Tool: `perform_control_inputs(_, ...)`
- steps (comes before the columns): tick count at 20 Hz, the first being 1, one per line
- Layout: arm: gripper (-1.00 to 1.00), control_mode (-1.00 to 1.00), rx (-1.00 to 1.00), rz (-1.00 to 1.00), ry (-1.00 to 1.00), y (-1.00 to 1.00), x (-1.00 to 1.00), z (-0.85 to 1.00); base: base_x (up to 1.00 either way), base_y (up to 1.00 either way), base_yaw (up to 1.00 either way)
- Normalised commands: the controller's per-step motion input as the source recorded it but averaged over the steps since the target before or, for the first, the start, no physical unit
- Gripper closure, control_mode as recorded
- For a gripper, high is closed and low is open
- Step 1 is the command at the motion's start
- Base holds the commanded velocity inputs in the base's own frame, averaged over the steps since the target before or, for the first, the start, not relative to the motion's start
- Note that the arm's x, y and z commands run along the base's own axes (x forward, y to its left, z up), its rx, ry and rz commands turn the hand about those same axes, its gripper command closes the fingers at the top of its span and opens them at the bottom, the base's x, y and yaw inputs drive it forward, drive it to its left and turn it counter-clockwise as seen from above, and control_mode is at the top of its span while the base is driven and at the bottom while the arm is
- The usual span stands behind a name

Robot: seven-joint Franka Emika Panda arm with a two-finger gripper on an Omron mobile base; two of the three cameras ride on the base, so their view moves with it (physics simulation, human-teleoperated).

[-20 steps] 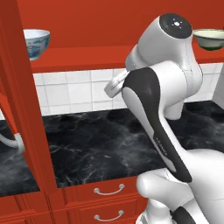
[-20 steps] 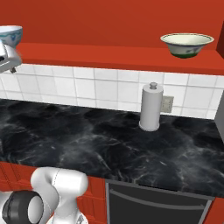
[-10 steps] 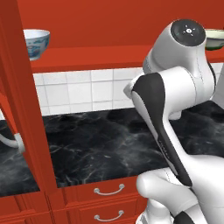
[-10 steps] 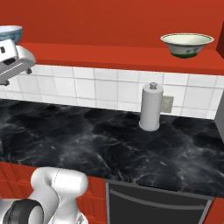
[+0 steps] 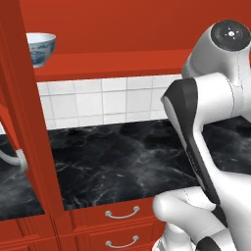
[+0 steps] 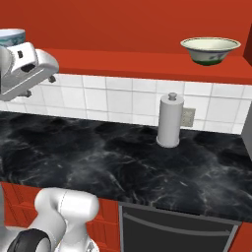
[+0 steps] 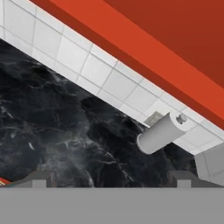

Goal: Move the bowls from the cabinet to the plates on the dining table.

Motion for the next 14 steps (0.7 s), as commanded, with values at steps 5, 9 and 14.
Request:
perform_control_inputs(5,-1.0,-1.0,-0.06,-0.07,0.0,-0.55,0.0,0.03,0.0,0.0,0.0)
perform_control_inputs(9,-1.0,-1.0,-0.06,-0.08,-0.02,-0.58,0.0,0.04,0.0,0.0,0.0)
perform_control_inputs(14,-1.0,-1.0,-0.06,-0.08,-0.1,-0.57,0.0,0.02,0.0,0.0,0.0)
